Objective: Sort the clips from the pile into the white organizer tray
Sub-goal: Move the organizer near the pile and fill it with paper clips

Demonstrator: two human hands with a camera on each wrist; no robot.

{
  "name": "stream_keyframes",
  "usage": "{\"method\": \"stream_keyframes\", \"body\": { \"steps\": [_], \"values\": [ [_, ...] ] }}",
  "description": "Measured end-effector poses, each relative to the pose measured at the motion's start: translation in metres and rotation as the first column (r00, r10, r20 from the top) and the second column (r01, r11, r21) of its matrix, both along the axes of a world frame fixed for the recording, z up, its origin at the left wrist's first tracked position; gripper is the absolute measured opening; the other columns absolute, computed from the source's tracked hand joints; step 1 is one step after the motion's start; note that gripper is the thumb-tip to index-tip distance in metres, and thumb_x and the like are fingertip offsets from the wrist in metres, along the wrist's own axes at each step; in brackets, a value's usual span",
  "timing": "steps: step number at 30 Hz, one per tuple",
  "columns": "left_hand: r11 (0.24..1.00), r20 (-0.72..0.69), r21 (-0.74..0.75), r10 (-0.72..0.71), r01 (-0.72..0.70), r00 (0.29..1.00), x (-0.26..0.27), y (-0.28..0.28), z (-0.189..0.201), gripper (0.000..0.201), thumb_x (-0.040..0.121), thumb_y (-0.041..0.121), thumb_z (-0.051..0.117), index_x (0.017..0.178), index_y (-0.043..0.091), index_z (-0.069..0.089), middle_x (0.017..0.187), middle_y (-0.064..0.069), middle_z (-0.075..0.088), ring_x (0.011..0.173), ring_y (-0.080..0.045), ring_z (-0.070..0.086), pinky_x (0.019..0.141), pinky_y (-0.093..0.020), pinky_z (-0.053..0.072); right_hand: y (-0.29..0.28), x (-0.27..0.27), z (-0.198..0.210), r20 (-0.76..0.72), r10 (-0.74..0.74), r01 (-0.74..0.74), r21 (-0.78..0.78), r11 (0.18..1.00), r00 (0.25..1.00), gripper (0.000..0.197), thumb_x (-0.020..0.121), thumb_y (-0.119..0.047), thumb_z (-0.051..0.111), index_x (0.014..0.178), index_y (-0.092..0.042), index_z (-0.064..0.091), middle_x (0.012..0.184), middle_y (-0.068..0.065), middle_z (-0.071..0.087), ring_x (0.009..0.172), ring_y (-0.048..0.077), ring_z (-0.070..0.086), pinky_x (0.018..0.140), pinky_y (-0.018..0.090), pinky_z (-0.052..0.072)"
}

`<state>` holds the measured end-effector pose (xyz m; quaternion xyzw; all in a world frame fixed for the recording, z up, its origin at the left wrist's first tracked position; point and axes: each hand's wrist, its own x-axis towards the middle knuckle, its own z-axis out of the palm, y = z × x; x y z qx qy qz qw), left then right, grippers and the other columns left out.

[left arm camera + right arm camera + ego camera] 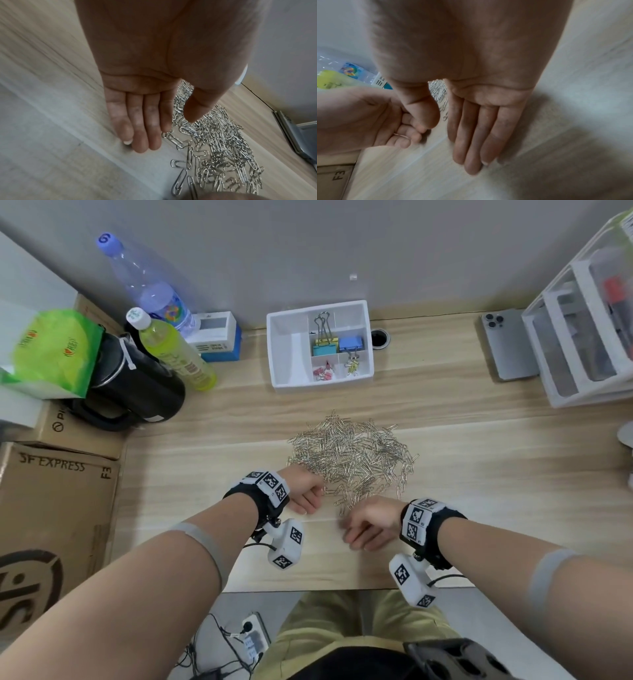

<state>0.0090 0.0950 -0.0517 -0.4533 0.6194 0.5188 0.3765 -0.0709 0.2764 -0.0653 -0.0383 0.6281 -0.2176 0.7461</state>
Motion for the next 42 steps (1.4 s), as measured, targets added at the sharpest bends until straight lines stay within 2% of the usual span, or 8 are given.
{"method": "stream_keyframes", "body": {
  "steps": [4,9,15,20,28,31,37,42],
  "values": [
    [0.998,-0.073,-0.020,0.064,-0.065,0.995,-0.002,0.002,-0.003,0.017,0.086,0.016,0.058,0.094,0.002,0.064,0.081,-0.016,0.071,0.068,-0.028,0.066,0.074,-0.038,0.056,-0.005,-0.005,-0.001,-0.108,-0.135,0.124,-0.109,0.986,0.985,0.013,0.085,-0.002,0.062,0.091,-0.012,0.068,0.097,0.018,0.075,0.087,0.028,0.074,0.068,0.029,0.055],
    [0.991,-0.200,-0.087,0.082,-0.101,0.976,-0.013,-0.009,0.007,0.016,0.089,0.016,0.061,0.096,0.002,0.063,0.075,-0.012,0.066,0.059,-0.022,0.061,0.055,-0.029,0.051,-0.010,-0.041,0.005,-0.358,-0.263,0.183,-0.242,0.953,0.896,0.011,0.086,-0.005,0.065,0.093,-0.013,0.066,0.078,0.011,0.075,0.062,0.021,0.070,0.050,0.026,0.050],
    [0.788,-0.156,-0.615,-0.150,0.024,0.976,-0.009,-0.041,0.010,0.034,0.072,0.028,0.071,0.100,0.017,0.055,0.094,0.000,0.060,0.081,-0.017,0.060,0.065,-0.028,0.052,0.002,-0.095,0.011,-0.863,-0.001,-0.140,-0.084,0.987,0.505,0.059,0.069,-0.034,0.075,0.122,-0.020,0.052,0.118,0.004,0.048,0.100,0.023,0.056,0.090,0.036,0.050],
    [0.770,-0.003,-0.615,-0.220,0.172,0.975,-0.007,-0.045,-0.002,0.072,0.061,0.034,0.074,0.123,0.023,0.041,0.118,-0.006,0.038,0.096,-0.025,0.054,0.085,-0.037,0.055,-0.001,-0.103,0.006,-0.863,0.082,-0.071,0.054,0.996,0.498,0.071,0.073,-0.043,0.068,0.136,-0.027,0.038,0.130,0.009,0.032,0.122,0.031,0.037,0.097,0.044,0.043],
    [0.841,-0.182,-0.478,-0.377,0.254,0.908,-0.035,-0.008,-0.001,0.075,0.063,0.031,0.075,0.131,0.032,0.043,0.129,0.000,0.034,0.097,-0.019,0.059,0.071,-0.030,0.059,-0.023,-0.074,0.001,-0.846,0.168,-0.372,-0.037,0.928,0.505,0.070,0.078,-0.040,0.066,0.142,-0.031,0.038,0.133,0.006,0.034,0.124,0.028,0.035,0.102,0.041,0.042],
    [0.818,-0.173,-0.444,-0.479,0.366,0.860,-0.044,0.001,-0.001,0.078,0.066,0.037,0.074,0.136,0.032,0.041,0.136,-0.003,0.034,0.112,-0.022,0.054,0.087,-0.035,0.055,-0.028,-0.072,0.002,-0.831,0.193,-0.440,-0.068,0.895,0.521,0.068,0.080,-0.041,0.065,0.143,-0.028,0.041,0.135,0.005,0.036,0.126,0.026,0.039,0.103,0.040,0.042],
    [0.813,-0.223,-0.489,-0.465,0.315,0.857,-0.048,-0.007,0.008,0.059,0.077,0.036,0.064,0.131,0.022,0.046,0.127,-0.004,0.045,0.097,-0.016,0.058,0.080,-0.030,0.054,-0.047,-0.097,0.013,-0.930,0.136,-0.522,-0.067,0.850,0.341,0.058,0.083,-0.044,0.054,0.134,-0.017,0.051,0.127,0.006,0.051,0.120,0.025,0.045,0.097,0.039,0.045],
    [0.777,-0.058,-0.616,-0.211,0.132,0.976,-0.026,-0.041,0.009,0.050,0.079,0.027,0.058,0.125,0.011,0.045,0.125,-0.010,0.046,0.098,-0.023,0.054,0.077,-0.029,0.049,-0.091,-0.099,0.013,-0.965,0.186,-0.768,-0.023,0.640,0.183,0.067,0.083,-0.054,0.053,0.142,-0.026,0.040,0.140,0.006,0.042,0.129,0.025,0.036,0.105,0.048,0.036]
  ]
}}
